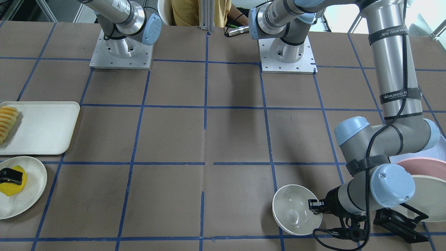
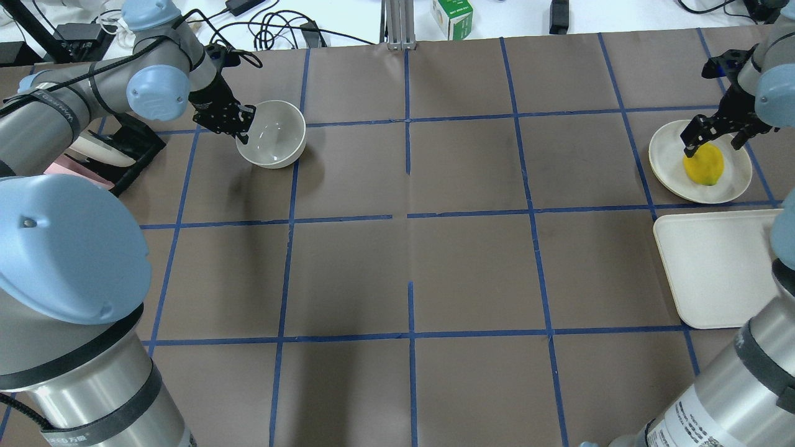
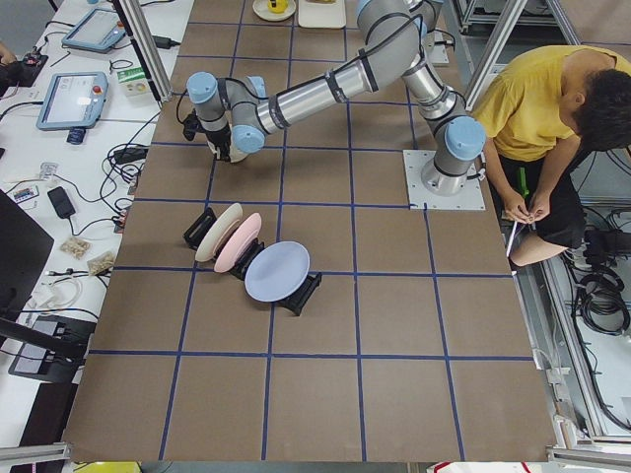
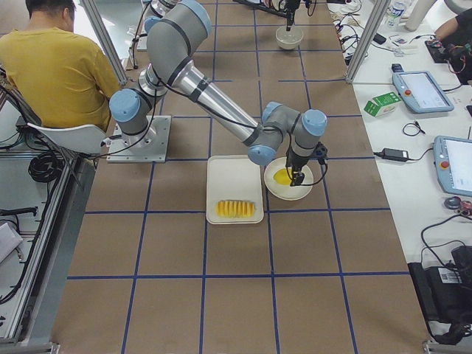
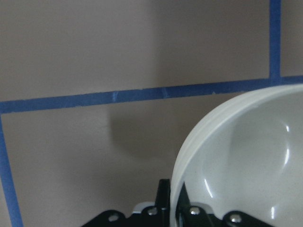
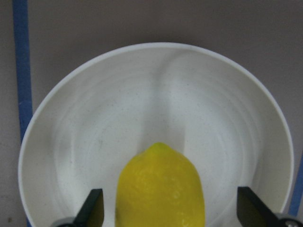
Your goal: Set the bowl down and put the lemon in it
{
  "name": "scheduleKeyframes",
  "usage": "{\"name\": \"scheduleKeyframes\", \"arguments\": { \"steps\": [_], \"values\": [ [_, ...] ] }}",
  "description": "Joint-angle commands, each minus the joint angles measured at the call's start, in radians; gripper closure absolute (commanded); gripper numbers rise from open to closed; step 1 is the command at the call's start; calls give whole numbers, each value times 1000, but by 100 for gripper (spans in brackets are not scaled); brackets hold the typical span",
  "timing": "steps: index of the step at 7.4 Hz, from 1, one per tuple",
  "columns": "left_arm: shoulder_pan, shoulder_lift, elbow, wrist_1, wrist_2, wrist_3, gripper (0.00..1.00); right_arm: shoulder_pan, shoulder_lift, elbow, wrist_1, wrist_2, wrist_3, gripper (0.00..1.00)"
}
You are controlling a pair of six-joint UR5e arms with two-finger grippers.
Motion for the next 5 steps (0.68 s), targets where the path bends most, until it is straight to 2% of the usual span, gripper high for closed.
{"name": "scheduleKeyframes", "arguments": {
  "steps": [1,3,5],
  "values": [
    [-27,40,-2,-84,-8,-19,100,0,3,3,5,3,10,18],
    [-111,101,-42,-187,-83,-84,100,0,-7,5,43,0,39,100],
    [-248,165,-162,-159,-79,-170,100,4,-56,-9,84,1,102,100]
  ]
}}
